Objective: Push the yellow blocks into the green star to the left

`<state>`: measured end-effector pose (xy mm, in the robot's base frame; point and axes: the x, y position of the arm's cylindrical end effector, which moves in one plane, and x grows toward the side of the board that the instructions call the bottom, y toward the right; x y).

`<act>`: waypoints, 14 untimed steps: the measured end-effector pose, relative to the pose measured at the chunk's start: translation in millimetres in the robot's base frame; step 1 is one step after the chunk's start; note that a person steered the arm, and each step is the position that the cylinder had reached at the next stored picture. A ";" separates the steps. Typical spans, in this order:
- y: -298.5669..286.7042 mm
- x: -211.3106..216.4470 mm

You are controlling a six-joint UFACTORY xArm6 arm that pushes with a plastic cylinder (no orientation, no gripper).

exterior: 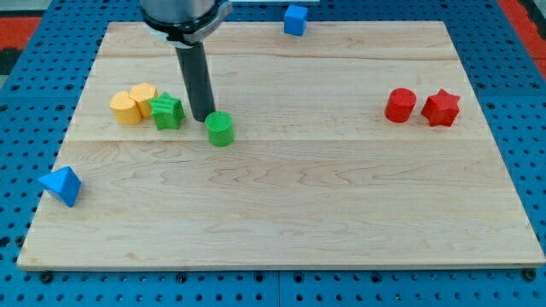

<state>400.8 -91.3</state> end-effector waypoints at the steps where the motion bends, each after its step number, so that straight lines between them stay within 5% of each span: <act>1: 14.9 -15.1; 3: 3.4 -66.6; 9: -67.0 -54.3; 12: -188.8 -34.6; 14: -130.3 9.1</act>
<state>409.9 -221.5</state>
